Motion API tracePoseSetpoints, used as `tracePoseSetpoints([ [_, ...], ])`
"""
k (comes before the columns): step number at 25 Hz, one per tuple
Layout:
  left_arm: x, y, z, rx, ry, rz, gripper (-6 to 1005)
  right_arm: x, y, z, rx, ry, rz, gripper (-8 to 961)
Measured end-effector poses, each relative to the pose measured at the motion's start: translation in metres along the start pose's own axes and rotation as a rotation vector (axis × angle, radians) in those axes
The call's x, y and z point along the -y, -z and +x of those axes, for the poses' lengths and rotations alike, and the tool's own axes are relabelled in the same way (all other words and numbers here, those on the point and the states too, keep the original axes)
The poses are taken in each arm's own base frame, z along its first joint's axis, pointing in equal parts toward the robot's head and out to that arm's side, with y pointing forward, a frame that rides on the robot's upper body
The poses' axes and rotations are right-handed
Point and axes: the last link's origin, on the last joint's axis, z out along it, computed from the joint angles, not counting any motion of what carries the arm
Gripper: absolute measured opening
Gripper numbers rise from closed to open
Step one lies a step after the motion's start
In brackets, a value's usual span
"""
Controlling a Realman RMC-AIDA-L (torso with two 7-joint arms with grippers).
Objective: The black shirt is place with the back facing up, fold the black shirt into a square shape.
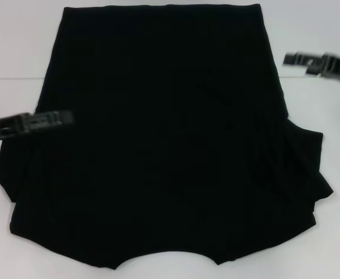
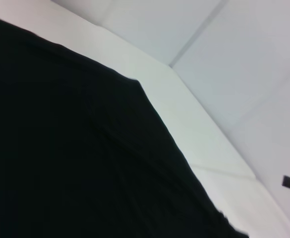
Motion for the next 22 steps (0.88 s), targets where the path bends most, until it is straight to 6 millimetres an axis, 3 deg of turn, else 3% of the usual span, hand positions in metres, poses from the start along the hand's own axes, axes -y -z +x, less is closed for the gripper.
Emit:
tracePoseSetpoints([
  [7,0.021,0.03,-0.008,0.027,0.217,0.143,712,-0.002,0.005,-0.033,-0.024,-0.053,0.038,942],
  [12,0.035,0.035,-0.013,0.033,0.287,0.236,618,-0.004,0.005,-0.035,-0.026,-0.048,0.036,942],
  [18,0.042,0.037,-0.018,0.037,0.326,0.287,592,-0.004,0.005,-0.035,-0.028,-0.049,0.035,942],
  [22,0.05,0.039,-0.022,0.053,0.365,0.349,461,-0.003,0.006,-0.034,-0.029,-0.052,0.037,942],
])
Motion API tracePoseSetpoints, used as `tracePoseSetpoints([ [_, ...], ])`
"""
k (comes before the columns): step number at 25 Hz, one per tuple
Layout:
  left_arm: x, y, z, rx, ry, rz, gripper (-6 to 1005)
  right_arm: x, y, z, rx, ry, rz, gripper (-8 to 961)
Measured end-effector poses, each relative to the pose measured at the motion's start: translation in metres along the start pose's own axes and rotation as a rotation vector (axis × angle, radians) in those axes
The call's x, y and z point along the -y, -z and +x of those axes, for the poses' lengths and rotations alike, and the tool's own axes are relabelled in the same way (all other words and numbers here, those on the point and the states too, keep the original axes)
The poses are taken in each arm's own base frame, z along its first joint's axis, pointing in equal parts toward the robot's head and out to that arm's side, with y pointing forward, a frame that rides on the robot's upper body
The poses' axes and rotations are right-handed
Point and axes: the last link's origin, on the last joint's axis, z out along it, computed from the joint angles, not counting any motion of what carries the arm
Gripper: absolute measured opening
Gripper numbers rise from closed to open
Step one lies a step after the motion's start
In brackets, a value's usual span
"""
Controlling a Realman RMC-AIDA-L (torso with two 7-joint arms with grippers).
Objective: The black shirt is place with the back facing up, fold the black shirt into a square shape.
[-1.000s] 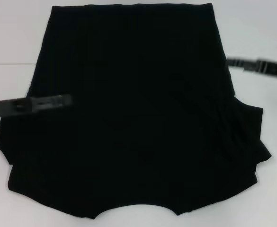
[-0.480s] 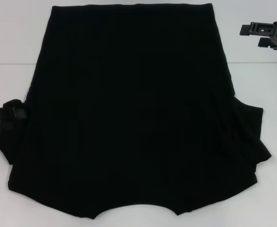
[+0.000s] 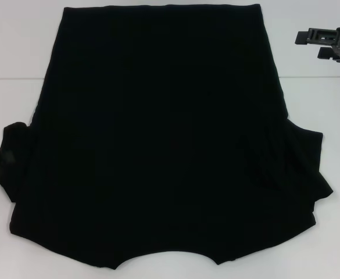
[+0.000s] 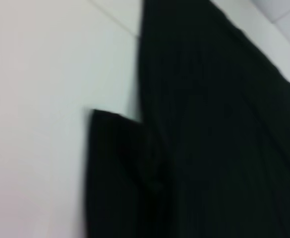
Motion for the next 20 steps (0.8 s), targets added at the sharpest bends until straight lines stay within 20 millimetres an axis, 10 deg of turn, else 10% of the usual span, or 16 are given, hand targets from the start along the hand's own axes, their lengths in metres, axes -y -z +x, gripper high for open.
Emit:
tracePoseSetpoints([
  [20,0.022,-0.017,-0.009,-0.009,0.11,0.099,419,0.001,0.0,0.0,0.002,-0.004,0.005,942],
])
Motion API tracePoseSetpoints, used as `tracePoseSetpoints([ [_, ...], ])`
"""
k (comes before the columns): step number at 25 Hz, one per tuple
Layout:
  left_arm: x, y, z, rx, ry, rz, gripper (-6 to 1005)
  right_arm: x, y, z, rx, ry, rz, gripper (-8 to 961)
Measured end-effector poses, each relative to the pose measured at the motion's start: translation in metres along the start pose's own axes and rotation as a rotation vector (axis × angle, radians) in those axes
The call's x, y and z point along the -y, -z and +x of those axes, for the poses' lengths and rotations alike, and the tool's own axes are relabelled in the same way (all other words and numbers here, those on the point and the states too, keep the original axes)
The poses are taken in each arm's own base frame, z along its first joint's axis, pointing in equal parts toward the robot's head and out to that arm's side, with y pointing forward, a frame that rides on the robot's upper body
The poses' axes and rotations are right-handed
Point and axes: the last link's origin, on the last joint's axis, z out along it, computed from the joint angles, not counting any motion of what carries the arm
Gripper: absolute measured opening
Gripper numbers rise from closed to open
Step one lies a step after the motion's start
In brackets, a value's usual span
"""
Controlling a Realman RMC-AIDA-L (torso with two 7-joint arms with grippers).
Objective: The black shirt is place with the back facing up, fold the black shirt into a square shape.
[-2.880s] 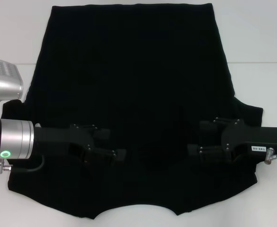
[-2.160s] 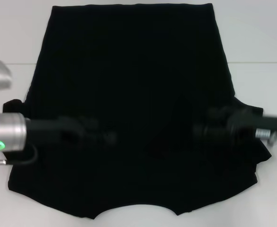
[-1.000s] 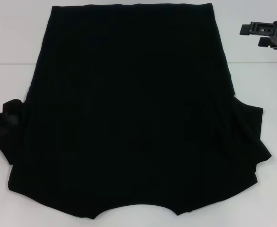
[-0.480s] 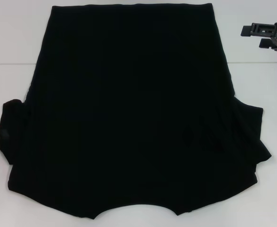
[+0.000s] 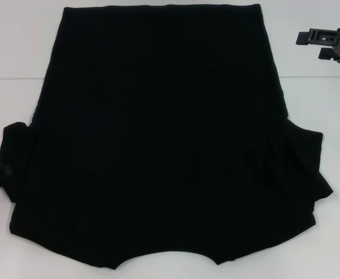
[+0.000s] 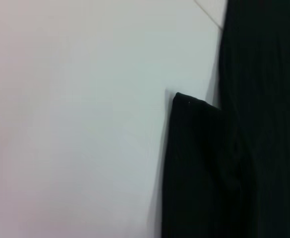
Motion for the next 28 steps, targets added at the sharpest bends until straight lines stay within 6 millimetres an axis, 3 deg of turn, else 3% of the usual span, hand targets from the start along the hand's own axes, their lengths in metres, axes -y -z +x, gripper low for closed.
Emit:
tracePoseSetpoints([
  [14,0.005,-0.006,-0.003,-0.007,0.027,0.02,415,0.002,0.0,0.002,0.004,-0.011,-0.001,942],
  [28,-0.003,-0.014,-0.003,0.009,0.023,0.003,411,0.002,0.001,0.002,0.007,-0.014,-0.002,941],
])
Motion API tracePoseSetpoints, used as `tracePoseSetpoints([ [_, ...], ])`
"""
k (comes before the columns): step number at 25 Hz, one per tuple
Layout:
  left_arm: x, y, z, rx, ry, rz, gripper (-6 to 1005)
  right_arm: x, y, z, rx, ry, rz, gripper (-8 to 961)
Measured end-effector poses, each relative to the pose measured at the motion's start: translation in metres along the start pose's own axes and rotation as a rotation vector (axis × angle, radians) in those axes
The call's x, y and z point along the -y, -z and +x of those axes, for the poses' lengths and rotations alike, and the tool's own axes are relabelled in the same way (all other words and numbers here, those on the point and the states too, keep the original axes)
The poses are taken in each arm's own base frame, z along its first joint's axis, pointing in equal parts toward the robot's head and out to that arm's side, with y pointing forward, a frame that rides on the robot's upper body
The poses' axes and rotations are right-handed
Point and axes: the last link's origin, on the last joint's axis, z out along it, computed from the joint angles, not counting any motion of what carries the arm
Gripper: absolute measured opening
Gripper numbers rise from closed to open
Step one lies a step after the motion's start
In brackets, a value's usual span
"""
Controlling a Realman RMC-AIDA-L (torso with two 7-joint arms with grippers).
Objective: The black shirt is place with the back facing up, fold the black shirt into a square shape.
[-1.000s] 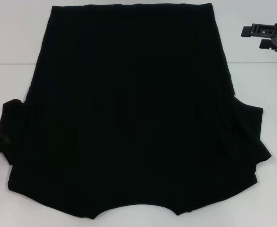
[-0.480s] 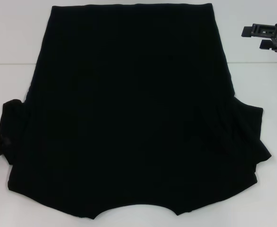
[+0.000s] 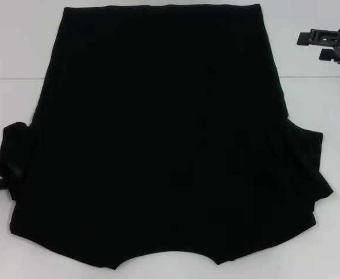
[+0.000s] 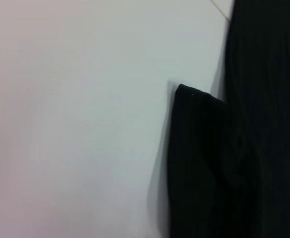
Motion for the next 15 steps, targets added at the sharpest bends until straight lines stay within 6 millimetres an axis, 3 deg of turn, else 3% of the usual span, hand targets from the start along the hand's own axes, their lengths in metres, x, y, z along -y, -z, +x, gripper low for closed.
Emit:
tracePoseSetpoints([
  [13,-0.0072,-0.0048,0.0047,-0.012,-0.002,-0.008,408,0.003,0.0031,-0.0004,0.013,-0.006,0.004,941],
  [15,-0.0072,-0.0049,0.005,-0.014,-0.009,-0.006,366,0.0039,0.0041,-0.0007,0.018,-0.009,0.005,941],
])
